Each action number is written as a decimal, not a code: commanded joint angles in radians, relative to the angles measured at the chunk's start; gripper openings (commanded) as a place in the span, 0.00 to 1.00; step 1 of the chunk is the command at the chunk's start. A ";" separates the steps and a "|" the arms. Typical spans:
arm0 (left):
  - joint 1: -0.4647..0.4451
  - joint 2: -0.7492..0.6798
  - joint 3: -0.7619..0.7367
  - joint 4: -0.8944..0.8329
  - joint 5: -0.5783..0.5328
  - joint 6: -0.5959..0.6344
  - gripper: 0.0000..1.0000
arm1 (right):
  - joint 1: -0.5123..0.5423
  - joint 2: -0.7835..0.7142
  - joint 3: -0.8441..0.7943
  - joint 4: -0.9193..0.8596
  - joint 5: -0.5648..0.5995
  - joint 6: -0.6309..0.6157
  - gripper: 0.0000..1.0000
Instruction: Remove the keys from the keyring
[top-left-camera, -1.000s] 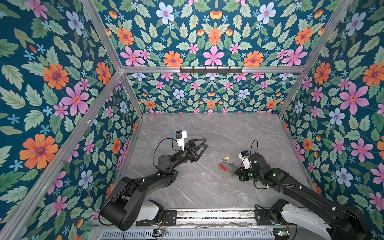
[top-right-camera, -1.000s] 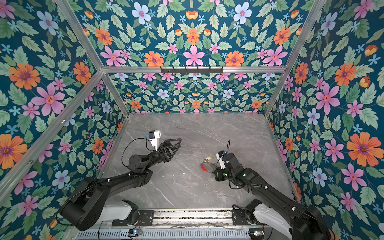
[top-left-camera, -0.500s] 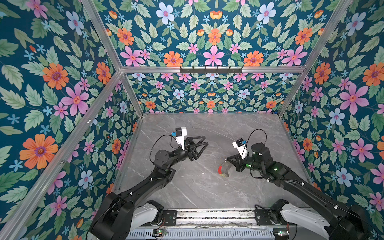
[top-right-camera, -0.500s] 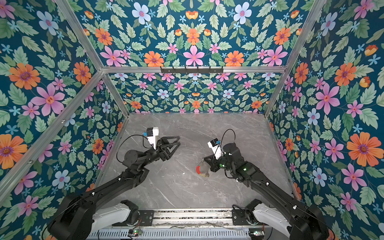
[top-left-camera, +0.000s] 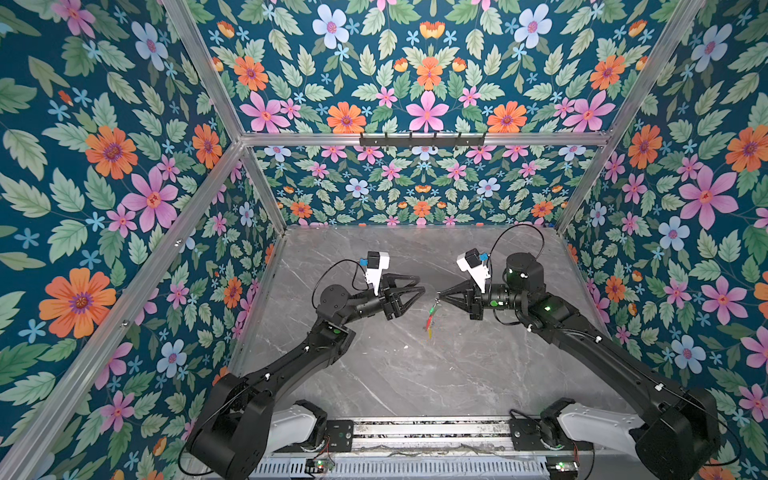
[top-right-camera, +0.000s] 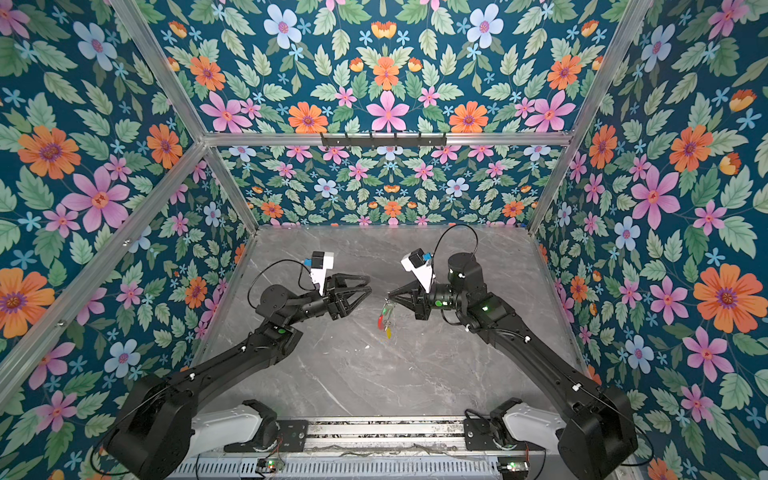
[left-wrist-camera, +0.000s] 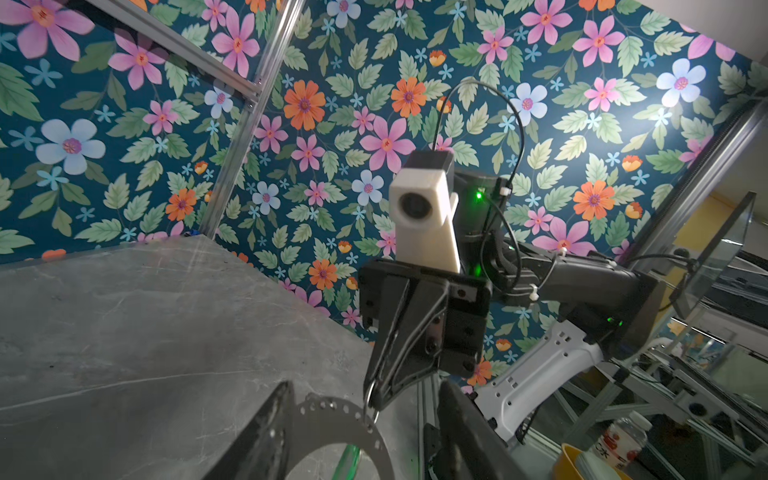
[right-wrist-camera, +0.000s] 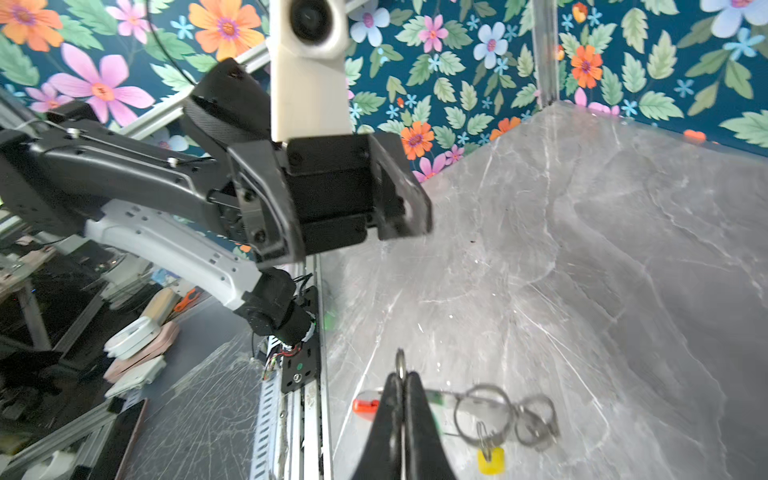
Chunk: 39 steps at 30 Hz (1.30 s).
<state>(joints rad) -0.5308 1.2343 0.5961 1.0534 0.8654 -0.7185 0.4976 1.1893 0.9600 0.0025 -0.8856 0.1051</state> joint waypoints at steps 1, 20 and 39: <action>0.000 0.032 0.003 0.151 0.101 -0.067 0.57 | -0.003 0.009 0.019 0.068 -0.115 0.015 0.00; -0.010 0.196 0.012 0.557 0.205 -0.335 0.29 | -0.002 0.023 0.043 0.118 -0.156 0.084 0.00; -0.028 0.194 0.025 0.488 0.190 -0.305 0.24 | 0.021 0.045 0.087 0.077 -0.134 0.063 0.00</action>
<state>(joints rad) -0.5568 1.4334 0.6151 1.5383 1.0492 -1.0397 0.5114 1.2312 1.0363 0.0696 -1.0306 0.1841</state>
